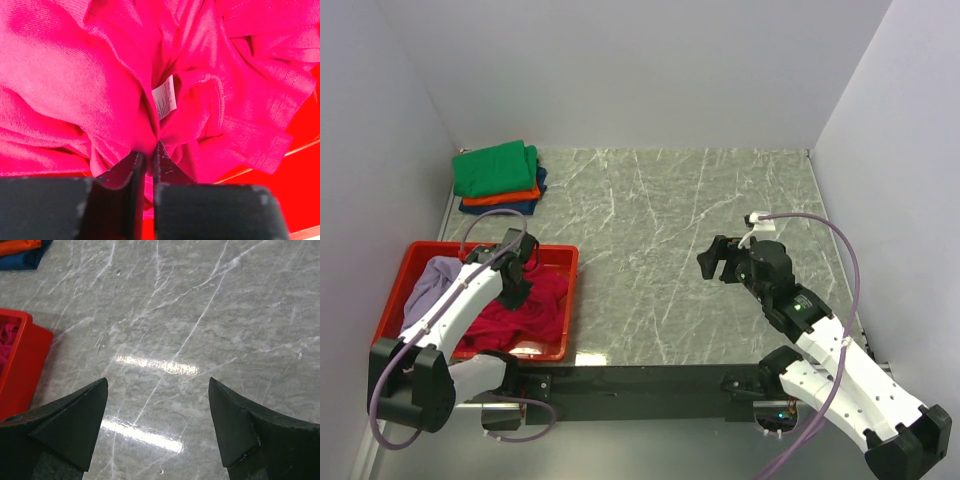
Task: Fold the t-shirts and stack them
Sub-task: Grab the tshirt from the pile, then move the tshirt to the center of the board, then flatten the tshirt out
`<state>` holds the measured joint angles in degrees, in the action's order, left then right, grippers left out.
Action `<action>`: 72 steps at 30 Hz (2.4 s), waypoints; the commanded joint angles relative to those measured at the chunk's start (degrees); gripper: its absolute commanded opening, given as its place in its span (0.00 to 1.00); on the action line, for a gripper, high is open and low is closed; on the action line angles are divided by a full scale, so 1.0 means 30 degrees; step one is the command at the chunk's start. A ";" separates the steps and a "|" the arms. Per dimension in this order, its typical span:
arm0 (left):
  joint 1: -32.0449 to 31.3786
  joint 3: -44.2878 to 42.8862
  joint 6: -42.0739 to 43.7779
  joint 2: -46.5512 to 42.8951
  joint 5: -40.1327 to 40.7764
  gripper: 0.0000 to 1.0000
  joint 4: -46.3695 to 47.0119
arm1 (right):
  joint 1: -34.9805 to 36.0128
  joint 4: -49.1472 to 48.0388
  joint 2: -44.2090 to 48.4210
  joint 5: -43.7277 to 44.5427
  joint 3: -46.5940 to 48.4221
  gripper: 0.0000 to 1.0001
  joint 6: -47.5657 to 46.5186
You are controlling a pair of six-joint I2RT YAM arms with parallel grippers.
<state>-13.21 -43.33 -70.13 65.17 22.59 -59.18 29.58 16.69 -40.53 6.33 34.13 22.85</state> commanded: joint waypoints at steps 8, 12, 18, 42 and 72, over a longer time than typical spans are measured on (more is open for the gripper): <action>-0.0195 -0.2429 0.2075 -0.3290 -0.0526 0.00 0.1236 | -0.0135 -0.0524 0.0006 0.0087 -0.0273 0.87 -0.0263; -0.0605 -0.3338 0.4383 -0.6418 -0.2248 0.00 0.4804 | -0.0193 -0.0611 -0.0228 0.0117 -0.0215 0.87 -0.0234; -0.0810 -0.6057 0.7987 -0.5971 -0.7582 0.00 1.1197 | -0.0193 -0.0611 -0.0843 0.0322 -0.0010 0.87 -0.0234; -0.8721 -1.4435 1.0896 0.3386 -0.7329 0.24 1.4453 | -0.0427 0.1557 0.0914 0.3223 0.0636 0.87 0.0908; -1.5401 -0.6239 0.8405 1.0181 0.0467 0.74 1.5447 | -0.0428 -0.0259 -0.3979 0.2960 0.0314 0.84 0.1787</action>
<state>-59.70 -60.64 -43.88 95.85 21.96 -15.29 28.62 18.90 -52.25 15.27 34.13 27.59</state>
